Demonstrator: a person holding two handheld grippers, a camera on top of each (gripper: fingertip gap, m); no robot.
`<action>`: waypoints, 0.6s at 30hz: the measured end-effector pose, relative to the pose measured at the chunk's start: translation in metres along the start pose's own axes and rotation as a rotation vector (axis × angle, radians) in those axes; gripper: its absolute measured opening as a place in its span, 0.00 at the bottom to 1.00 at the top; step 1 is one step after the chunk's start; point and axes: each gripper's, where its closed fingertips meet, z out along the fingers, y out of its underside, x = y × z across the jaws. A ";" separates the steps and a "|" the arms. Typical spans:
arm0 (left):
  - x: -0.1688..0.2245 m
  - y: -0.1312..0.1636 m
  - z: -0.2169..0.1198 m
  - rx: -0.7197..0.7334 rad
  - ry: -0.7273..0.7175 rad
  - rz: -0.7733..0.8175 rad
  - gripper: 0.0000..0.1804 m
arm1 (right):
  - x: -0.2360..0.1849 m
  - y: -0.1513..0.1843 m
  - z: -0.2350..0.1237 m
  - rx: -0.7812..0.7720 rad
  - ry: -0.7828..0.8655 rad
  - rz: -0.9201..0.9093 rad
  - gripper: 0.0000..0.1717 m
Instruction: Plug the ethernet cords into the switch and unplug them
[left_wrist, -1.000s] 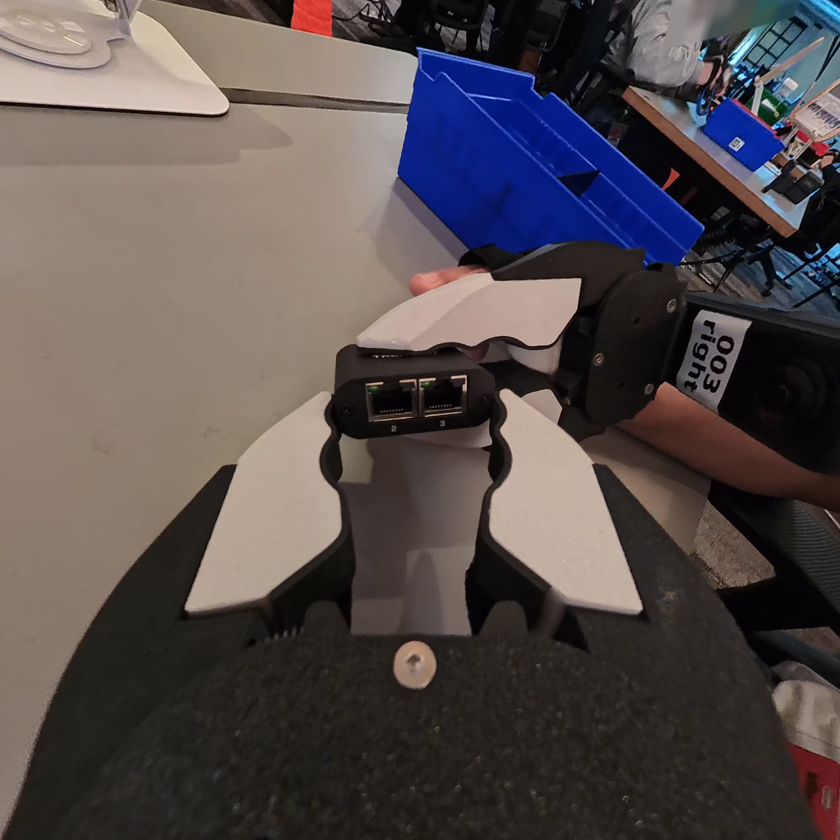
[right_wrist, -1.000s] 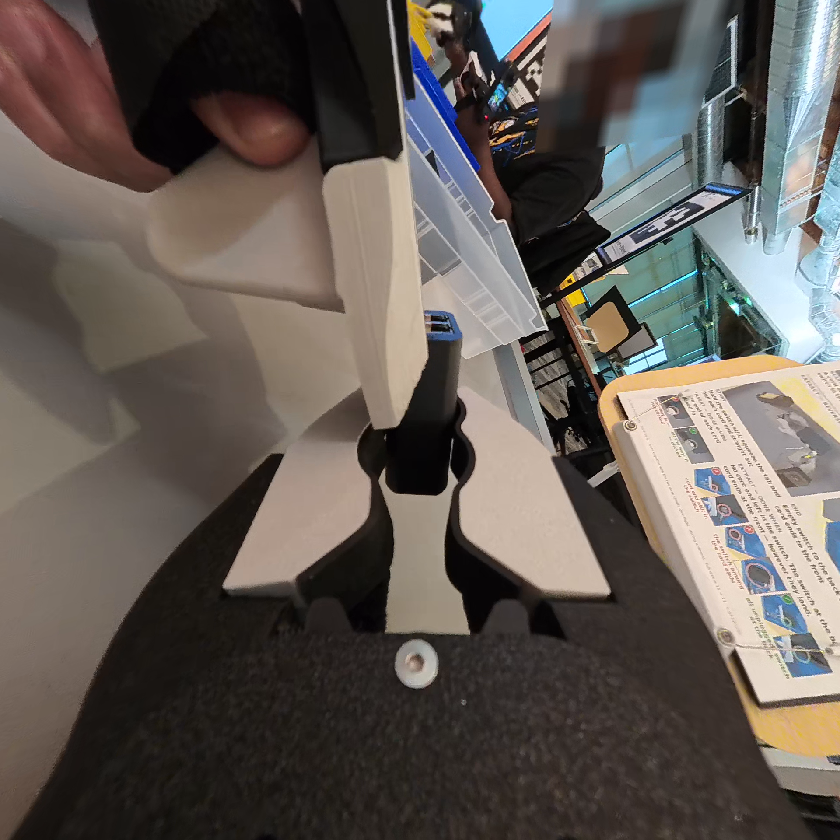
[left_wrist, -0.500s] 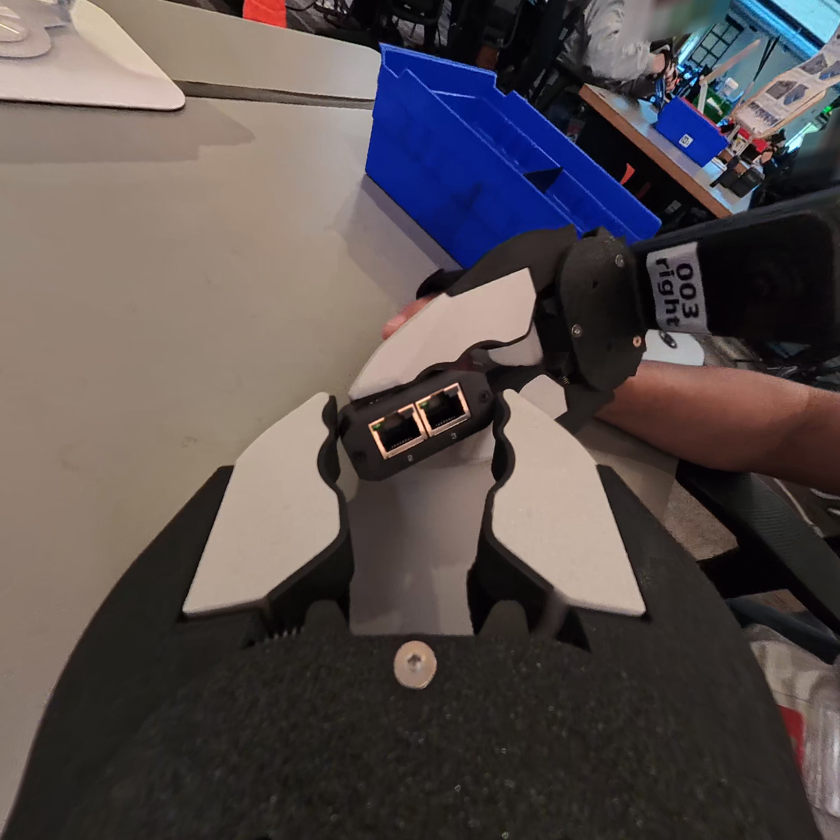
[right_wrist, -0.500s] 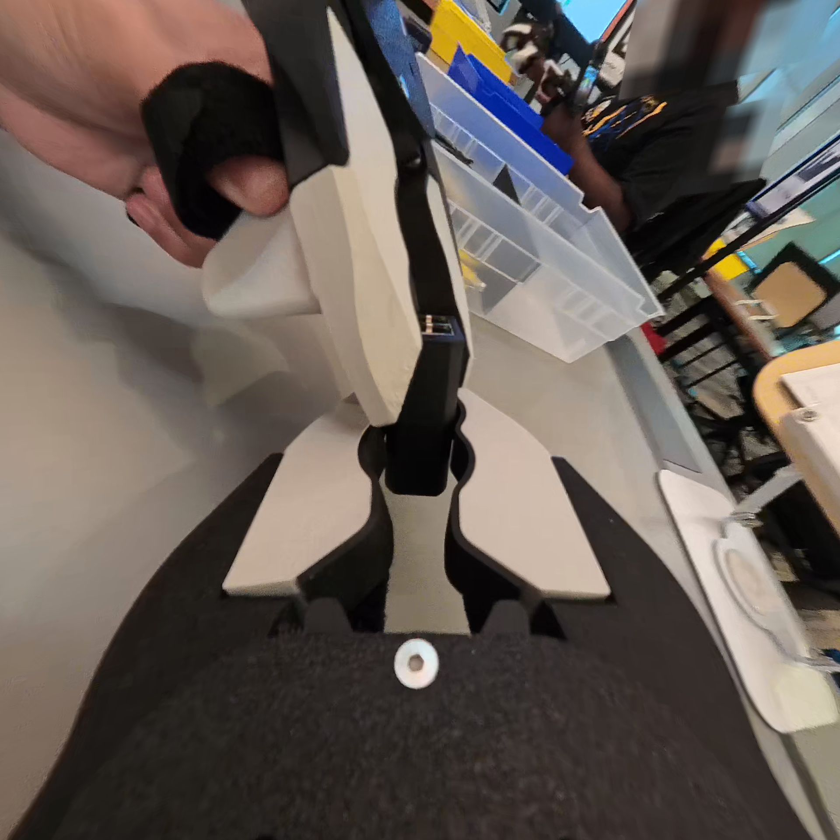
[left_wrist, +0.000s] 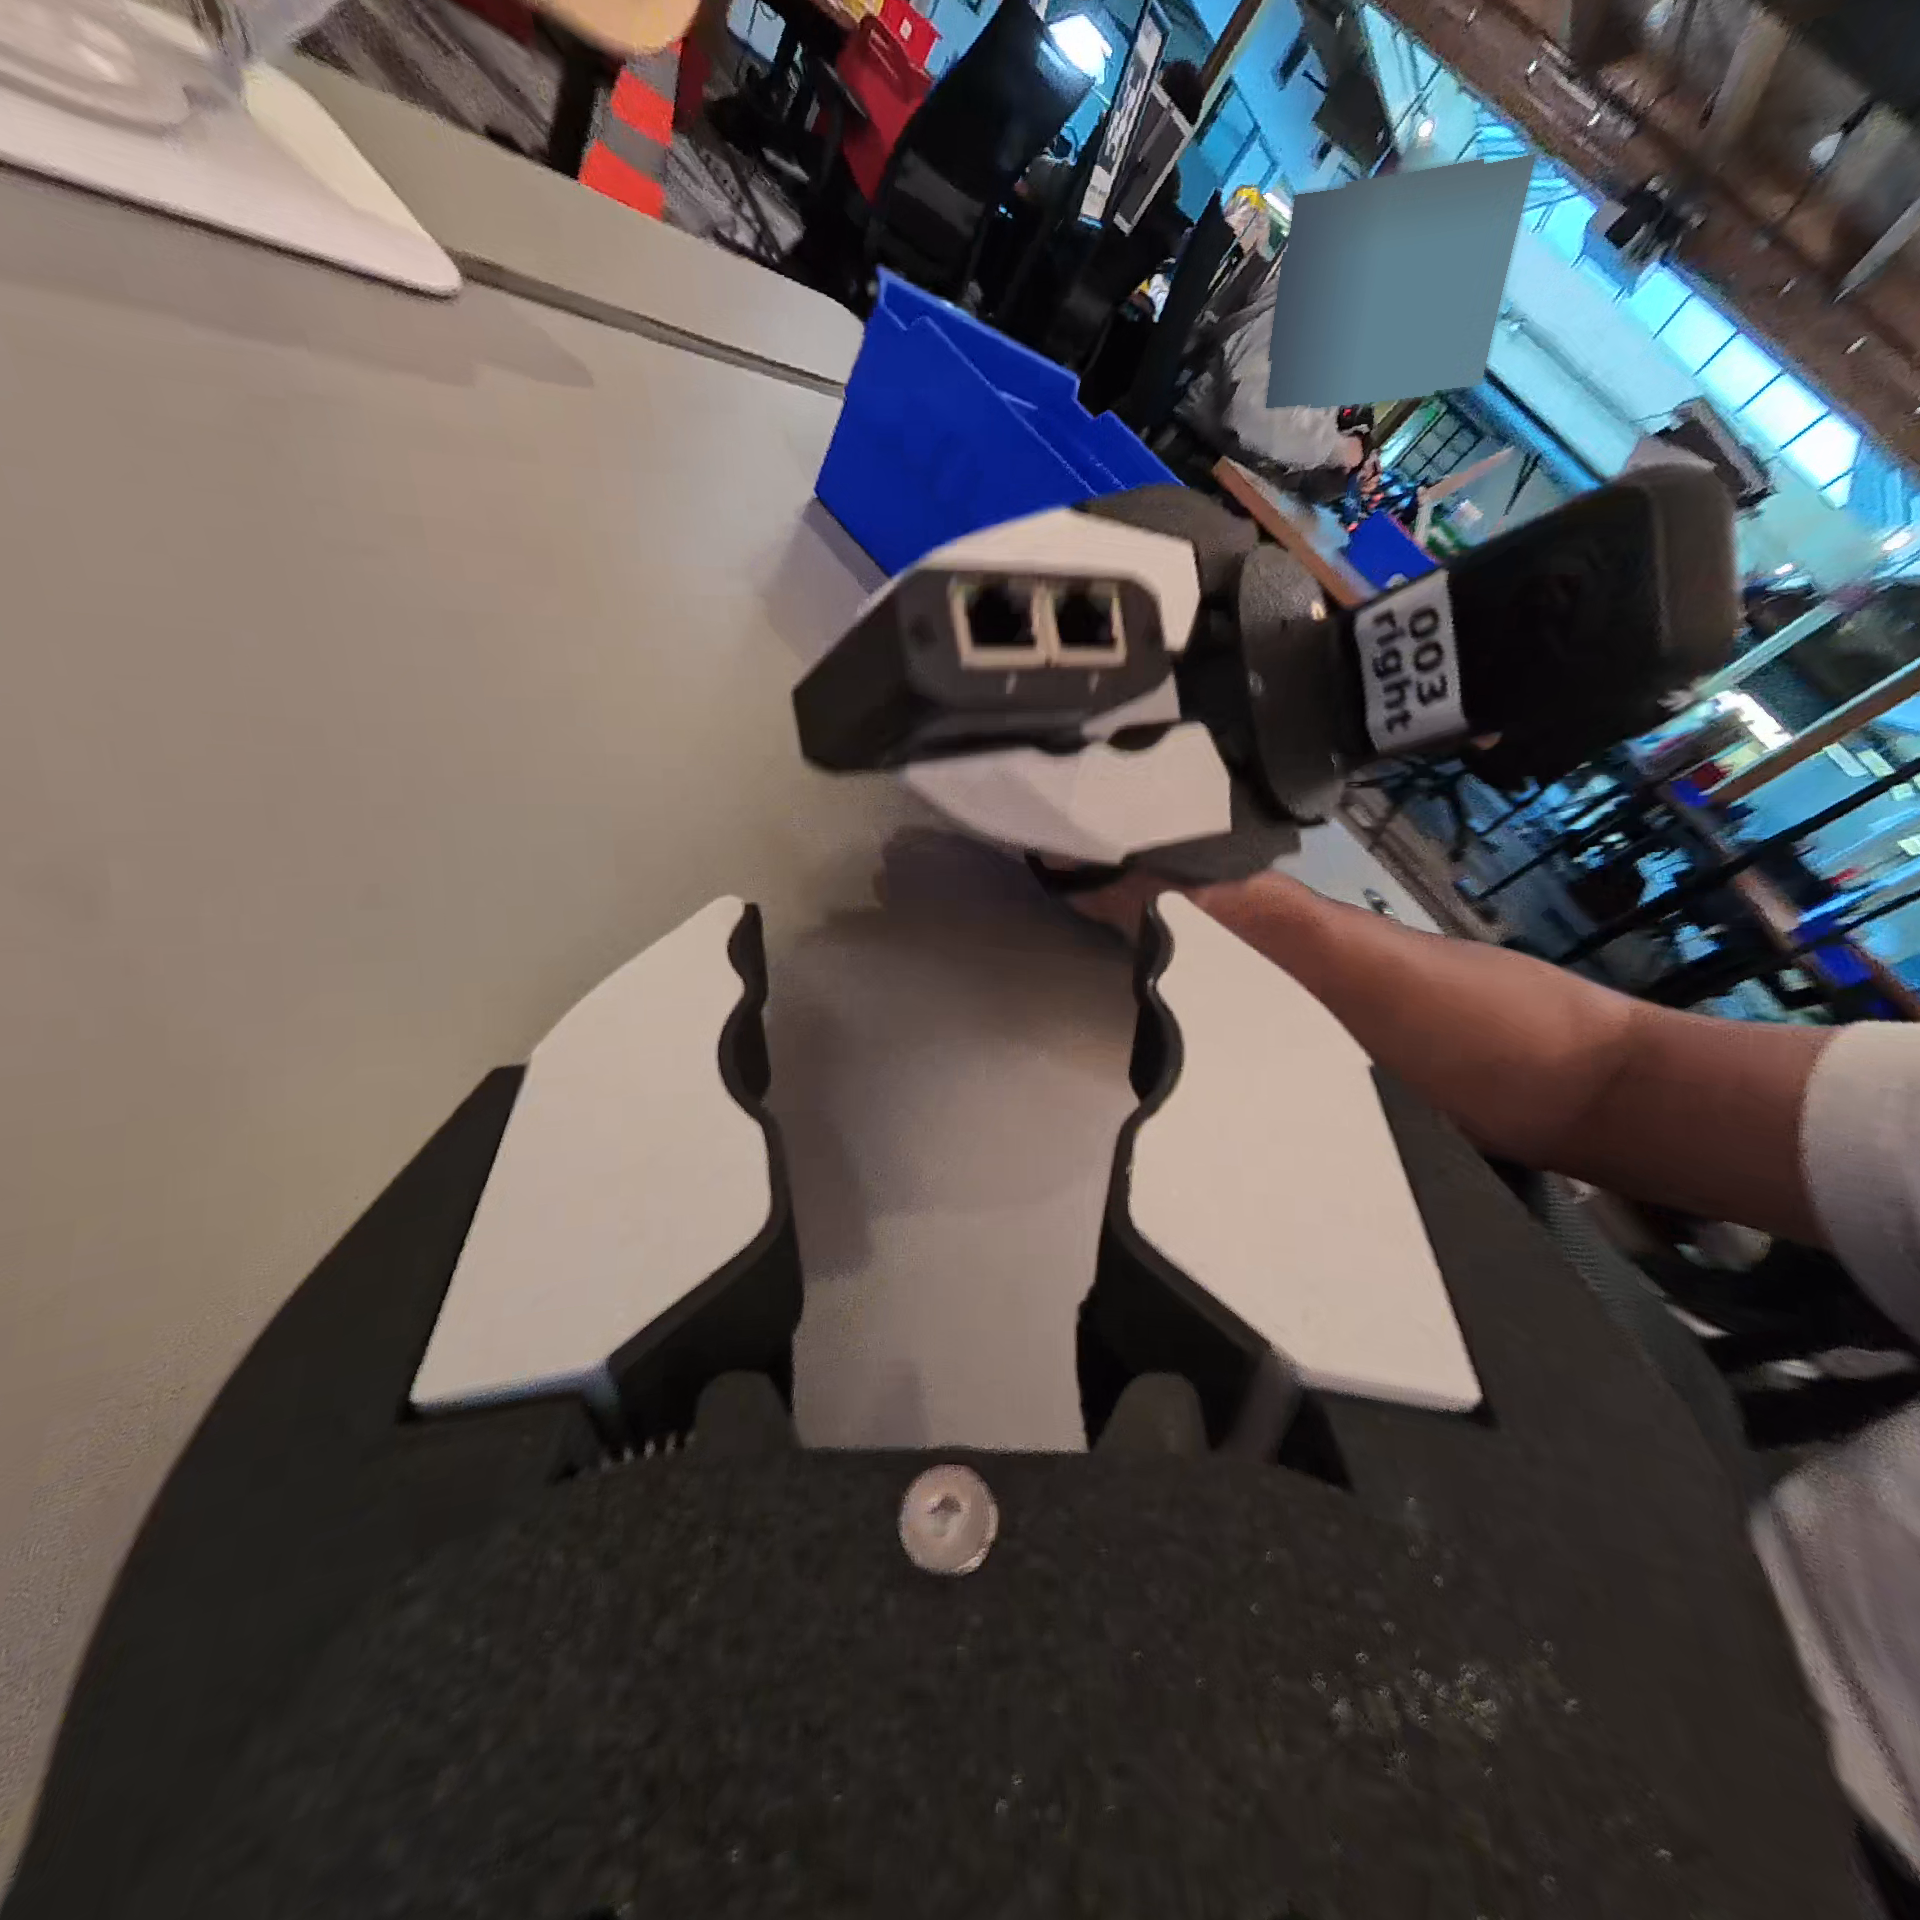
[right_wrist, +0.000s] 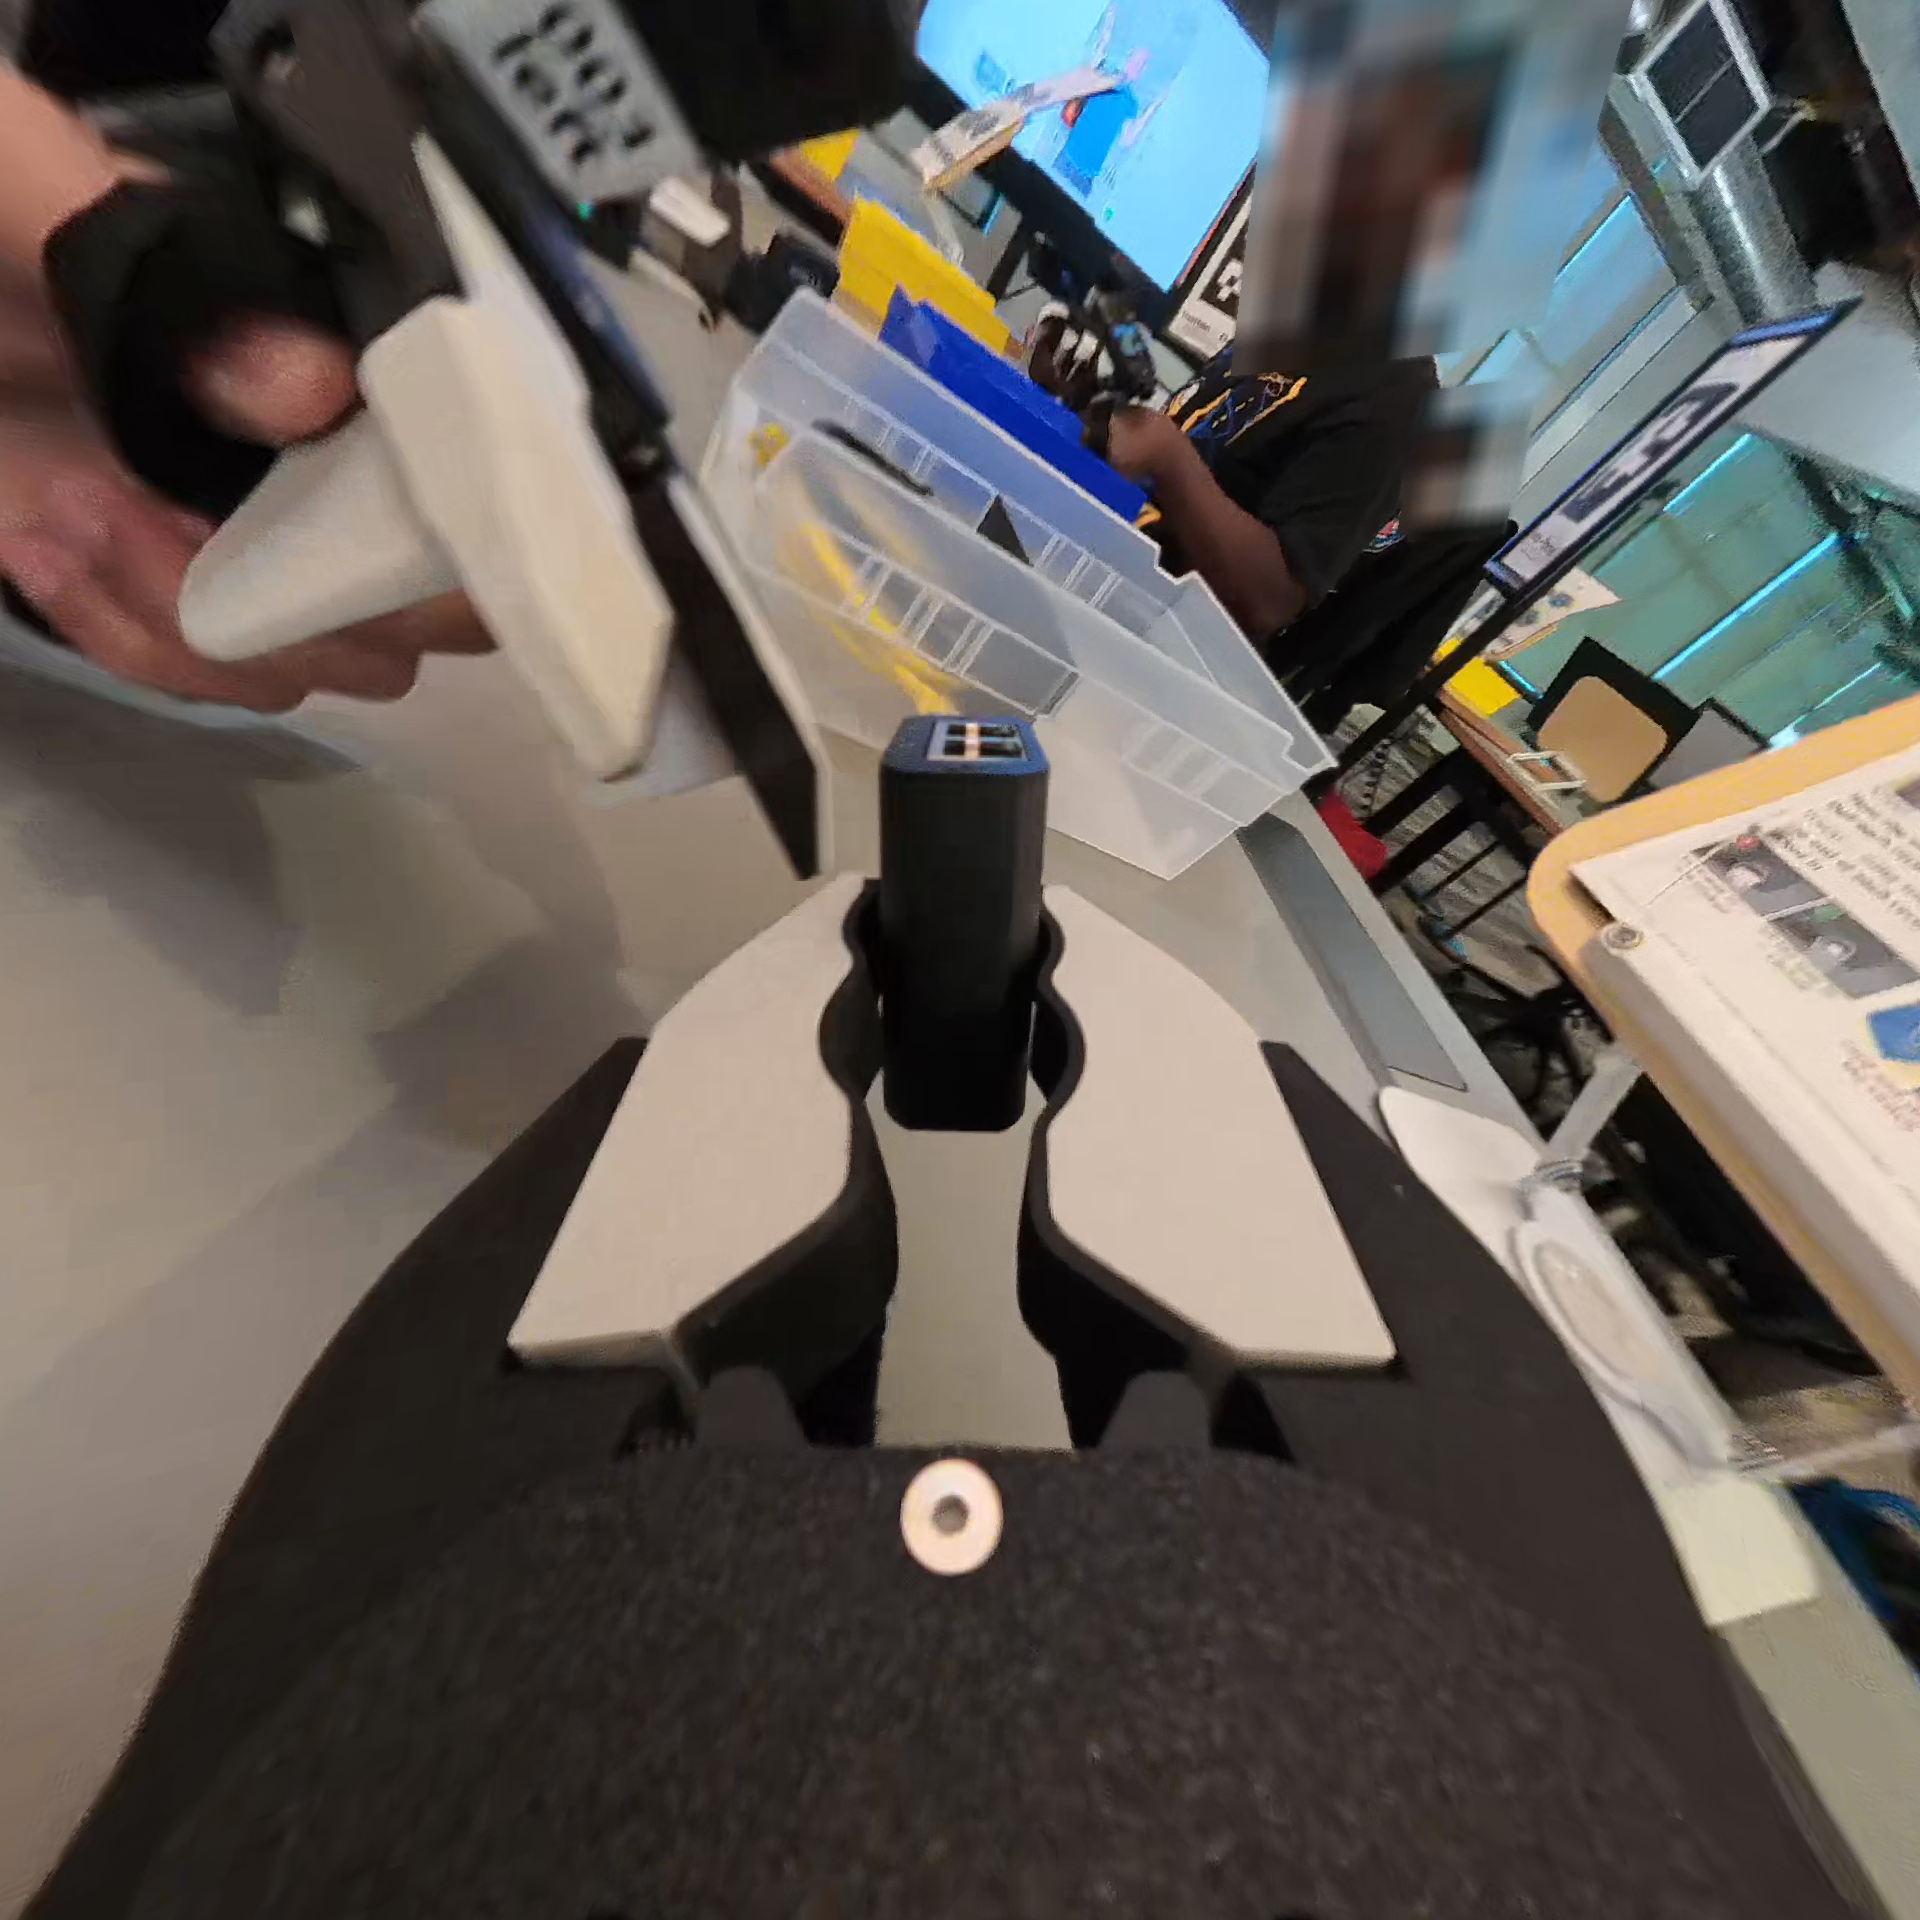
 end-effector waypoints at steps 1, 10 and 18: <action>0.001 0.001 -0.003 -0.004 0.022 -0.026 0.37 | 0.003 0.000 -0.003 0.018 -0.006 0.029 0.14; 0.006 0.001 -0.004 -0.026 0.056 0.135 0.32 | 0.004 -0.001 -0.006 0.055 -0.016 0.026 0.14; 0.003 0.000 -0.002 -0.016 0.006 0.192 0.35 | -0.014 0.000 0.001 0.034 -0.049 -0.086 0.14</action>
